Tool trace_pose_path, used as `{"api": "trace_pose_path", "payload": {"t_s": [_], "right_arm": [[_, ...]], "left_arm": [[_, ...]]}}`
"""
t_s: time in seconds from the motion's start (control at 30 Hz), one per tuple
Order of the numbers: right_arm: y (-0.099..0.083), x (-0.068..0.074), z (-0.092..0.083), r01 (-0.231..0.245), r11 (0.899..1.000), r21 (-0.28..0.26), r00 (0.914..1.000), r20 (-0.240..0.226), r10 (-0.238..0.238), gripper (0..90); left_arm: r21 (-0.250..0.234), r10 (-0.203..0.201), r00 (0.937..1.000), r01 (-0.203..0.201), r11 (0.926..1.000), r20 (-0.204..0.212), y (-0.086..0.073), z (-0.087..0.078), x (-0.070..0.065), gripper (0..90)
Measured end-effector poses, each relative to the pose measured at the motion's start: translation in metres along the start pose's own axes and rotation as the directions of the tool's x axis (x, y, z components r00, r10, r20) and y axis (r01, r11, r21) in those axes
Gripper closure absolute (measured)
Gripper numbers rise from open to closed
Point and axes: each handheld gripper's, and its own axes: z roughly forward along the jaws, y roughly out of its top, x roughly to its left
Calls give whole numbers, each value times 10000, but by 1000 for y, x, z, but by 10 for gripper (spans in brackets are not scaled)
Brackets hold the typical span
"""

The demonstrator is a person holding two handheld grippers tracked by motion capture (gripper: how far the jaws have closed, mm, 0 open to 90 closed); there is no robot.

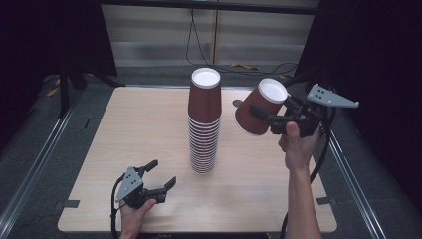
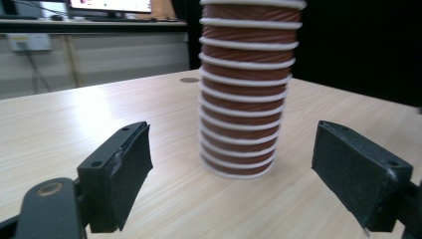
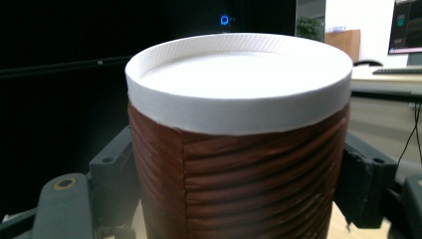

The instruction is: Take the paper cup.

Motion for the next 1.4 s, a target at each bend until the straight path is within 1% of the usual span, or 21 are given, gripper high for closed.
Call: {"api": "trace_pose_path", "payload": {"t_s": [0.03,0.07,0.1,0.13,0.27,0.3,0.43,0.5,0.53,0.67,0.73,0.9,0.97,1.03,1.07,1.17,1.2,1.27,1.3,1.33,1.4], "right_arm": [[0,0,0,0,10000,0,10000,0,0,200],[-10,0,-1,-74,9998,158,10000,0,74,200],[-10,0,-1,-74,9998,158,10000,0,74,200],[-20,1,-4,-147,9996,236,9999,58,146,200],[-31,2,-7,-251,9992,318,9997,48,250,200],[-40,3,-7,-386,9985,394,9993,25,385,201],[-52,7,-6,-468,9977,497,9989,-20,470,200],[-65,10,-4,-626,9966,542,9980,-65,630,201],[-72,11,-3,-666,9959,609,9976,-129,675,201],[-86,15,0,-817,9941,711,9963,-203,834,201],[-101,22,2,-868,9920,911,9960,-153,886,201],[-120,27,3,-1080,9895,964,9935,-254,1110,201],[-127,29,4,-1154,9877,1058,9923,-328,1195,201],[-135,33,7,-1184,9861,1161,9914,-423,1241,201],[-137,35,8,-1226,9855,1175,9905,-476,1289,201],[-142,38,11,-1223,9845,1256,9898,-573,1303,201],[-146,41,14,-1191,9827,1421,9897,-624,1289,202],[-150,45,18,-1134,9804,1610,9892,-735,1264,202],[-150,45,18,-1134,9804,1610,9892,-735,1264,202],[-153,48,19,-1117,9804,1623,9891,-775,1255,202],[-158,50,20,-1200,9807,1547,9868,-899,1349,203]], "left_arm": [[0,0,10000,0,10000,0,0,0,0,155],[7,-91,9999,91,10000,100,2,1,-2,155],[-13,-20,9998,20,10000,216,5,3,-3,155],[20,232,9991,-233,9997,360,10,5,-6,155],[16,277,9979,-278,9996,588,15,8,-10,156],[-19,235,9963,-234,9997,831,17,10,-12,155],[80,318,9934,-329,9994,1105,18,13,-16,157],[289,380,9895,-424,9987,1398,17,17,-19,157],[275,315,9903,-355,9990,1354,17,17,-20,157],[283,261,9864,-311,9991,1620,17,19,-22,156],[356,204,9839,-271,9990,1773,18,19,-24,156],[355,109,9815,-180,9992,1909,18,20,-27,158],[335,169,9760,-248,9991,2172,18,20,-31,161],[393,249,9761,-342,9986,2157,18,20,-32,161],[365,295,9712,-393,9986,2365,19,22,-35,162],[379,301,9691,-406,9985,2448,19,23,-38,156],[399,303,9646,-422,9983,2619,20,26,-41,154],[373,370,9652,-482,9981,2588,20,27,-43,153],[336,306,9640,-409,9986,2640,20,28,-44,153],[408,396,9606,-528,9978,2751,20,30,-45,153],[404,329,9593,-461,9981,2804,20,31,-46,153]]}}
